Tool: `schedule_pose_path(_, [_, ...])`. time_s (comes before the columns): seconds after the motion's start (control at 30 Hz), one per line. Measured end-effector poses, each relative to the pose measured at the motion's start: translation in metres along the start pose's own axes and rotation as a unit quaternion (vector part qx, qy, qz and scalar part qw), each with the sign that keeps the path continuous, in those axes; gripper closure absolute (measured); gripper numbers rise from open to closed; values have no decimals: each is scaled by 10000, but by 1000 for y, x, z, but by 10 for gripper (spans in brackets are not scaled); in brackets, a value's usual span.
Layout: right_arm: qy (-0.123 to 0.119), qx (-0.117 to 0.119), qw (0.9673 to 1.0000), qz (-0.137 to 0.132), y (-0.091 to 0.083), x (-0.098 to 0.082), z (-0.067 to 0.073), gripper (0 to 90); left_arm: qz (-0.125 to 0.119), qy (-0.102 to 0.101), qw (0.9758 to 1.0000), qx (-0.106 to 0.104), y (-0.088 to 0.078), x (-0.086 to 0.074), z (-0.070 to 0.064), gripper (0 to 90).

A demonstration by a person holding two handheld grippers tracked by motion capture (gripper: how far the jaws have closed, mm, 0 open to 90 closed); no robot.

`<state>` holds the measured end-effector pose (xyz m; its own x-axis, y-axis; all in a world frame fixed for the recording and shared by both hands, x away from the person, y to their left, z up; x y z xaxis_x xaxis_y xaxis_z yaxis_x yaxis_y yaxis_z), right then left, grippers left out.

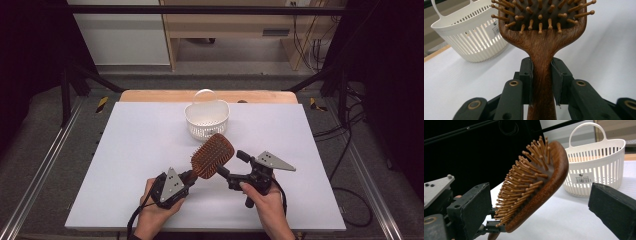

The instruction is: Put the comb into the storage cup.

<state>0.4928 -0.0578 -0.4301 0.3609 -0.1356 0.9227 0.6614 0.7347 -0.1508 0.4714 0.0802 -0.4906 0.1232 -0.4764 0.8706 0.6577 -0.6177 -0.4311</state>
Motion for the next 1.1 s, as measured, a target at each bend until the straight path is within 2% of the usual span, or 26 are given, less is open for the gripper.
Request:
schedule_pose_path(0.1, [79,70,9999,16,4,1,1,54,-30,21,10000,24,-1,2,-1,722])
schedule_pose_path(0.17, [275,223,9994,-8,6,4,6,67,-44,66,9999,75,-1,3,0,722])
schedule_pose_path(0.27, [378,300,9988,-29,8,6,8,77,-57,74,9999,107,-1,3,0,722])
schedule_pose_path(0.3, [498,375,9980,-43,10,8,10,106,-64,108,9998,135,-1,3,-1,722])
schedule_pose_path(0.37, [589,434,9973,-59,12,10,11,121,-83,123,9998,137,-1,4,-1,722])
schedule_pose_path(0.6, [829,581,9948,-56,17,15,13,202,-130,197,9995,209,-3,6,-2,722])
schedule_pose_path(0.73, [878,608,9943,-60,19,16,13,227,-137,233,9994,238,-3,7,-1,721])
schedule_pose_path(0.83, [1002,671,9927,-26,21,18,14,252,-177,236,9992,256,-4,8,-1,722])
schedule_pose_path(0.97, [1043,693,9921,-13,22,19,15,289,-152,350,9988,300,-4,7,-3,722])
schedule_pose_path(1.1, [1035,648,9925,17,23,17,15,324,-159,340,9989,296,-3,4,-3,721])
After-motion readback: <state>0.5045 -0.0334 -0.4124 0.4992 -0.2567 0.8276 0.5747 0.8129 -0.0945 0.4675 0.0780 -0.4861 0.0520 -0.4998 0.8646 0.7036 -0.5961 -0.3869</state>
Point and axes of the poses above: each handheld gripper's, and its own axes: y roughly forward along the jaws, x roughly out of its top, z roughly to its left, the point moved 10 cm from there along y, roughly forward along the jaws, and after that the axes turned 1 degree about z, right-handed, at the moved point
